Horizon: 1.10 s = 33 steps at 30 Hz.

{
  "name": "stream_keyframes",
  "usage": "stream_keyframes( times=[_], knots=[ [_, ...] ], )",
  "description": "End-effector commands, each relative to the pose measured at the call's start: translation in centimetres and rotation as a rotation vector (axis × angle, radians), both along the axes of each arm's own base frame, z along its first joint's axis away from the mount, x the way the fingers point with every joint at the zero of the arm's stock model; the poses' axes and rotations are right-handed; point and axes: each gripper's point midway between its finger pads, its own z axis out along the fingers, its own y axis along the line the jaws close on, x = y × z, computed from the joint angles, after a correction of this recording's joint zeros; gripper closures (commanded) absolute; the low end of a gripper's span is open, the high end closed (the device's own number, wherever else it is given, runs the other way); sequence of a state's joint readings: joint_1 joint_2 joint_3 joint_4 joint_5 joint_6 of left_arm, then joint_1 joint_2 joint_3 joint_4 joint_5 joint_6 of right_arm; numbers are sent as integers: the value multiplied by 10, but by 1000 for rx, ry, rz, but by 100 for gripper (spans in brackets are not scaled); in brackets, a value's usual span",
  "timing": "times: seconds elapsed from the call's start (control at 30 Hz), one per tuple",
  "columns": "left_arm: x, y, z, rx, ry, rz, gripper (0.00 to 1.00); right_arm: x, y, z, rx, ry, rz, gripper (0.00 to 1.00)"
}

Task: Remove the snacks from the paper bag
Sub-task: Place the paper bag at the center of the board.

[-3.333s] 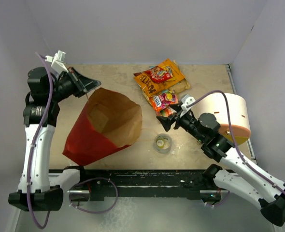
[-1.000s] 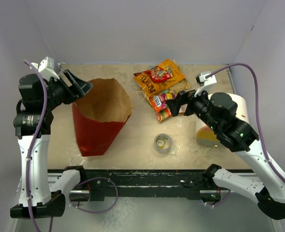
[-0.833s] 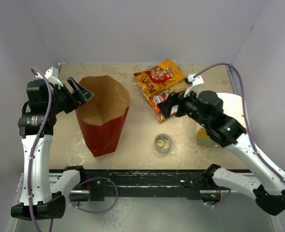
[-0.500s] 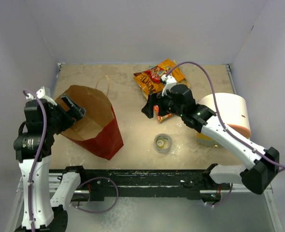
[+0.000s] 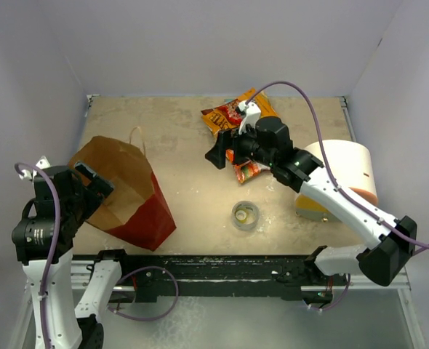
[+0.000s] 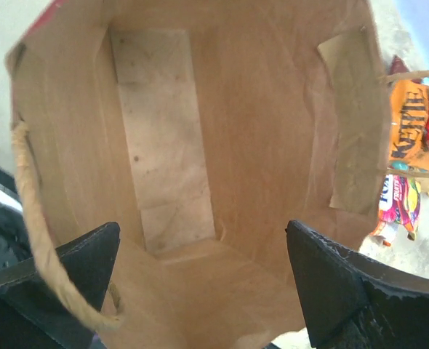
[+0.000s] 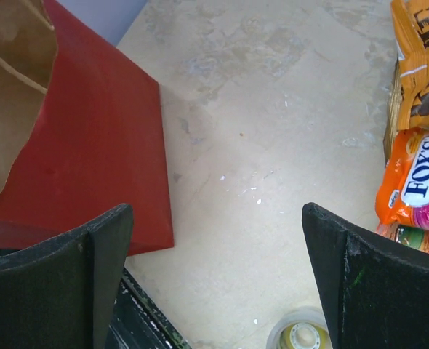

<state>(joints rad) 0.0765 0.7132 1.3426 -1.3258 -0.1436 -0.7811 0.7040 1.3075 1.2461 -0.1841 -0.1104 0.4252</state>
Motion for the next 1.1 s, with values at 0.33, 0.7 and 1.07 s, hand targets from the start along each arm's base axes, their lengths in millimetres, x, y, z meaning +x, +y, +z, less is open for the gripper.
stream_keyframes(
  times=[0.33, 0.7, 1.07],
  knots=[
    [-65, 22, 2, -72, -50, 314, 1, -18, 105, 52, 186, -112, 325, 0],
    [-74, 19, 3, -83, -95, 304, 1, 12, 194, 61, 172, -201, 302, 6],
    [-70, 26, 2, -48, -67, 320, 1, 8, 248, 69, 208, -237, 337, 49]
  ],
)
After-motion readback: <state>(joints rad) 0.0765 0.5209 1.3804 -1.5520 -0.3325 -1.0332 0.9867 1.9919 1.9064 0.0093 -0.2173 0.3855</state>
